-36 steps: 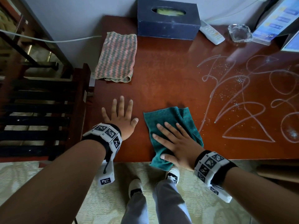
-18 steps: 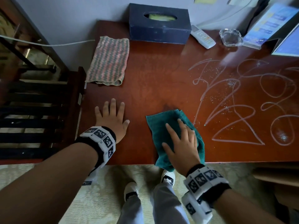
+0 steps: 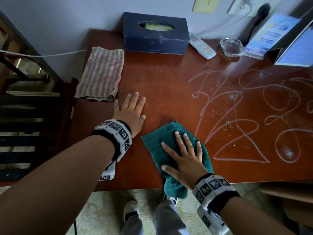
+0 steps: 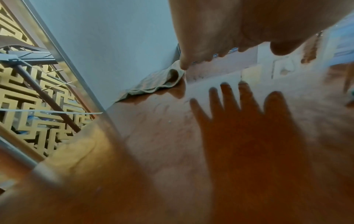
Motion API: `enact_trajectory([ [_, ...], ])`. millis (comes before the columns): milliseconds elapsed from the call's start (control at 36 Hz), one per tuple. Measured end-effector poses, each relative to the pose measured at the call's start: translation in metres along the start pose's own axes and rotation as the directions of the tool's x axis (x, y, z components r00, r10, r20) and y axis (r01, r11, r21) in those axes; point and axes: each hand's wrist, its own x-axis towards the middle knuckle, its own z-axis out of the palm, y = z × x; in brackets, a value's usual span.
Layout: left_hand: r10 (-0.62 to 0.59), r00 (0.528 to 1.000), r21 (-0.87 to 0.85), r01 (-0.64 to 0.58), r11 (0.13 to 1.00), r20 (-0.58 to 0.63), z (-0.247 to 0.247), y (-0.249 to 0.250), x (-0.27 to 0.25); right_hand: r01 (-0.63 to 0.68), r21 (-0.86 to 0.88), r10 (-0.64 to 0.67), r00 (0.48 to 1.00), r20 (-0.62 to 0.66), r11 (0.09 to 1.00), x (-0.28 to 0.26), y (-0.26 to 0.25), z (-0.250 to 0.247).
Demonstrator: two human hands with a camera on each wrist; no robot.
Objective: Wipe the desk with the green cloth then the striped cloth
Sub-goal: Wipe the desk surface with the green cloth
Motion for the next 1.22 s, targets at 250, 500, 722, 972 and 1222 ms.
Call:
enact_trajectory([
  [250,0.054,0.996,0.016,-0.055,0.998,0.077,0.000,0.025,0.036,0.119,-0.043,-0.116,0.991,0.072,0.992,0.013,0.022,-0.017],
  [500,0.044,0.993,0.075,-0.052,0.996,0.109,0.008,0.037,0.050,0.168,-0.064,-0.162,0.983,0.085,0.984,0.030,0.036,-0.029],
  [722,0.013,0.989,0.077,-0.025,0.997,0.148,0.007,0.039,0.054,0.149,-0.077,-0.144,0.987,0.068,0.986,0.053,0.046,-0.042],
  [972,0.014,0.979,0.055,-0.026,0.998,0.203,0.004,0.038,0.057,0.113,-0.097,-0.106,0.992,0.069,0.989,0.088,0.054,-0.062],
  [1222,0.023,0.974,0.055,-0.036,0.998,0.225,0.006,0.036,0.060,0.082,-0.112,-0.076,0.996,0.055,0.990,0.131,0.058,-0.087],
])
